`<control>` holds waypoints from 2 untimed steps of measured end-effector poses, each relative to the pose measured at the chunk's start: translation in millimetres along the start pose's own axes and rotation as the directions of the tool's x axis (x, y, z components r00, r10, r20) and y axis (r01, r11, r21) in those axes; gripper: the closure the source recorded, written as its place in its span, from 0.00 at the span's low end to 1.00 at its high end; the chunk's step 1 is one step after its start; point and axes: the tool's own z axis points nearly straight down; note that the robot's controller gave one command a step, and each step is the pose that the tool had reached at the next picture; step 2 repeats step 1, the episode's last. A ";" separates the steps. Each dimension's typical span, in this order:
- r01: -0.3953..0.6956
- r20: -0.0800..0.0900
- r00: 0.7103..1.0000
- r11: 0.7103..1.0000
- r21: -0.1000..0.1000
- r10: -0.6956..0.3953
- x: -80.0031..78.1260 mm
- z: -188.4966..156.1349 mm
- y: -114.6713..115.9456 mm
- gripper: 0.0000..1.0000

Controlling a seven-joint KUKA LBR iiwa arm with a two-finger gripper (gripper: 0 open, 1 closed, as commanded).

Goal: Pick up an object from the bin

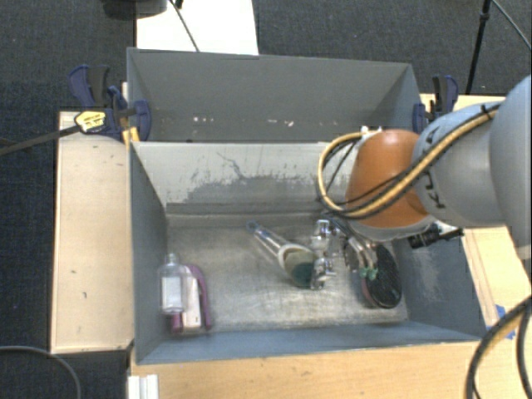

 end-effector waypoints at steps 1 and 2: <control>-0.007 0.009 1.000 1.000 0.000 0.007 1.7 -138.5 14.3 1.00; -0.007 0.009 1.000 1.000 0.000 0.007 1.7 -138.5 14.3 1.00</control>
Offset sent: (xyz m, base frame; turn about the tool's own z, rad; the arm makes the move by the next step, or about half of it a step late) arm -0.0033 0.0138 0.1338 0.0102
